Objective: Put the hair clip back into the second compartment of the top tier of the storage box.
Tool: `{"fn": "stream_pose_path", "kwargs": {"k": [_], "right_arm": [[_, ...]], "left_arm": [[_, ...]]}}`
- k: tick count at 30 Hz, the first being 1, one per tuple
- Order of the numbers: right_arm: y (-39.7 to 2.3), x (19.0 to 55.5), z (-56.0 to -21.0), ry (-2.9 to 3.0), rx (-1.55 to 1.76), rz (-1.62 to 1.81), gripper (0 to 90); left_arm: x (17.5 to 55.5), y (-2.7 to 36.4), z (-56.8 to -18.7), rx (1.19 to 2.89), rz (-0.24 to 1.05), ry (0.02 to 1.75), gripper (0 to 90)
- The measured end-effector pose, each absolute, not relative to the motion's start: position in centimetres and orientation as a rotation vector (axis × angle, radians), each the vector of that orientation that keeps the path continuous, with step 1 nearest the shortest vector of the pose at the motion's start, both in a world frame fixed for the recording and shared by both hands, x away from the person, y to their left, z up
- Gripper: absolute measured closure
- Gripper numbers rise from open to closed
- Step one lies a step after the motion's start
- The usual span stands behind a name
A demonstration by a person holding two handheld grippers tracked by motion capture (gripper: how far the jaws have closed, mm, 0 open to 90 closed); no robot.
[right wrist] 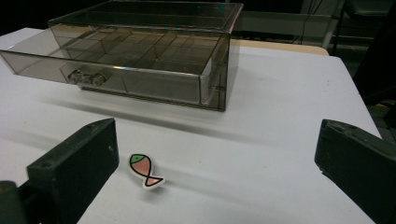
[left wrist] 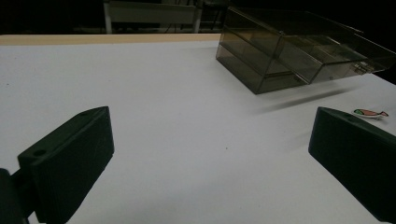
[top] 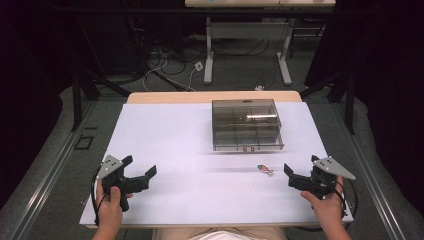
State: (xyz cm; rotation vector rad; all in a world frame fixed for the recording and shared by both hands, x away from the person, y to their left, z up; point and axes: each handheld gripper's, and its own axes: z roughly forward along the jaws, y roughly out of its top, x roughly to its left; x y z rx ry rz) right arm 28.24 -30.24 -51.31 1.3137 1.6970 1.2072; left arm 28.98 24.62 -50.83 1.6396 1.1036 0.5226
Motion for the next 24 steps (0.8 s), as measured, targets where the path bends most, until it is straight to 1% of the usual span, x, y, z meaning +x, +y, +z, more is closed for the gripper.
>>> {"fn": "stream_pose_path", "kwargs": {"k": [5,10,13,15,16,24], "right_arm": [[-29.7,28.3,-51.3,1.721,1.313,1.226,0.4],[-29.0,28.5,-51.1,1.770,1.328,1.204,7.3],[-28.5,28.8,-51.1,1.820,1.322,1.184,8.8],[-28.2,28.9,-51.1,1.850,1.306,1.170,14.2],[-28.1,29.0,-51.0,1.873,1.308,1.166,14.9],[-27.2,29.8,-50.5,1.962,1.270,1.156,16.0]], "left_arm": [[29.0,24.7,-50.9,1.640,0.519,1.112,0.3],[28.9,24.7,-50.9,1.634,0.524,1.127,0.4],[28.8,24.8,-50.9,1.635,0.529,1.129,0.3],[28.8,24.7,-51.0,1.635,0.531,1.131,0.3],[28.8,24.7,-51.0,1.635,0.531,1.132,0.3],[28.8,24.7,-51.0,1.646,0.534,1.125,0.3]]}}
